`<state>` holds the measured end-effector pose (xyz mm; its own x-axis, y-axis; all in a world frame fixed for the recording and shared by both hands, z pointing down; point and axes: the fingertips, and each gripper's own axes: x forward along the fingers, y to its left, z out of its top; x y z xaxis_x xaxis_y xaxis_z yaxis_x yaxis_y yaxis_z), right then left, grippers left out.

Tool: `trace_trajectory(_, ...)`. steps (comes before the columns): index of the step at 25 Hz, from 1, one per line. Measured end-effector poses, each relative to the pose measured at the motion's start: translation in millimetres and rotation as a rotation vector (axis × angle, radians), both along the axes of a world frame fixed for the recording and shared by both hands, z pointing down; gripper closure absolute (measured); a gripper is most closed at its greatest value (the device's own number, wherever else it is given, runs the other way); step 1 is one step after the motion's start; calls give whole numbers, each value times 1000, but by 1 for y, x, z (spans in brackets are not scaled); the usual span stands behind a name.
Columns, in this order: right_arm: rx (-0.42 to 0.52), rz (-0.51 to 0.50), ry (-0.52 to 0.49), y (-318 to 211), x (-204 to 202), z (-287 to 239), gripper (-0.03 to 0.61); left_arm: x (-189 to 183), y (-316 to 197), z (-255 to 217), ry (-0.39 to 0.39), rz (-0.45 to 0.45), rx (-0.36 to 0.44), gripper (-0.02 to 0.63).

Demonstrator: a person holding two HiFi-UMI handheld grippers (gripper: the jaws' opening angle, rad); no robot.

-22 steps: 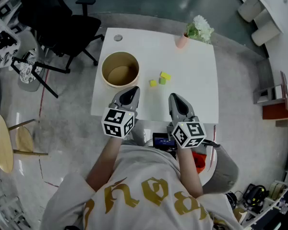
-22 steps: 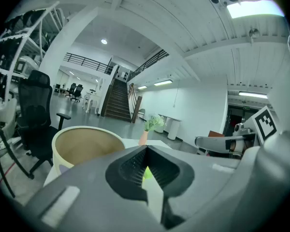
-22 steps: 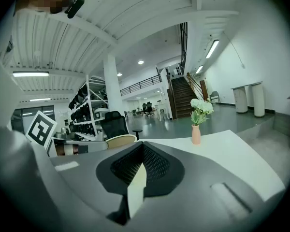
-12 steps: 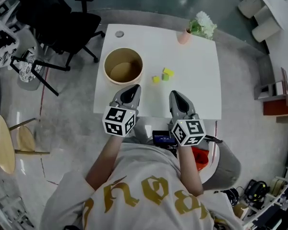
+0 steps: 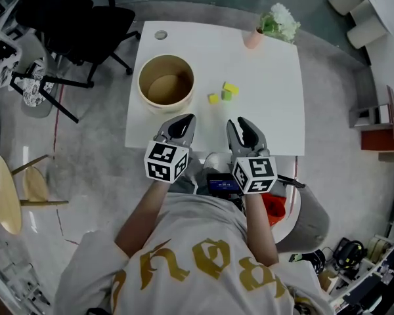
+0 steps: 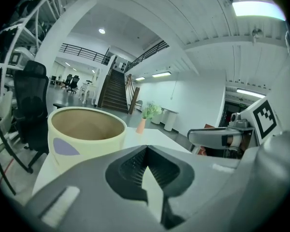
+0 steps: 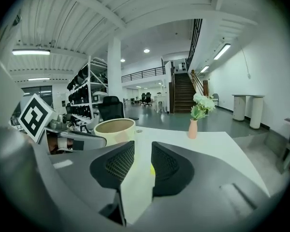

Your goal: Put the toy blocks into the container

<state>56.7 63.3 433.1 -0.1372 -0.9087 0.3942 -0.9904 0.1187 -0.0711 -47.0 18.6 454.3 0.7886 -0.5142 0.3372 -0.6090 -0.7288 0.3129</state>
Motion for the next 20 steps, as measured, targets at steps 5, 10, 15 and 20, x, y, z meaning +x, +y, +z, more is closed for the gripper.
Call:
trace_trajectory(5,-30,-21,5,-13,16,12,448,15,0,15,-59,9,-3,614)
trace_trajectory(10,-80,-57,8,-25,41,30,456,34,-6,43,-194,-22,5,614)
trace_trajectory(15,-117,-101,9,-45,64,52,454,52,-17,63,-214,-50,-31,614)
trace_trajectory(20,-160,-156,1,-67,74,75,440,62,-31,82,-243,-90,-66,614)
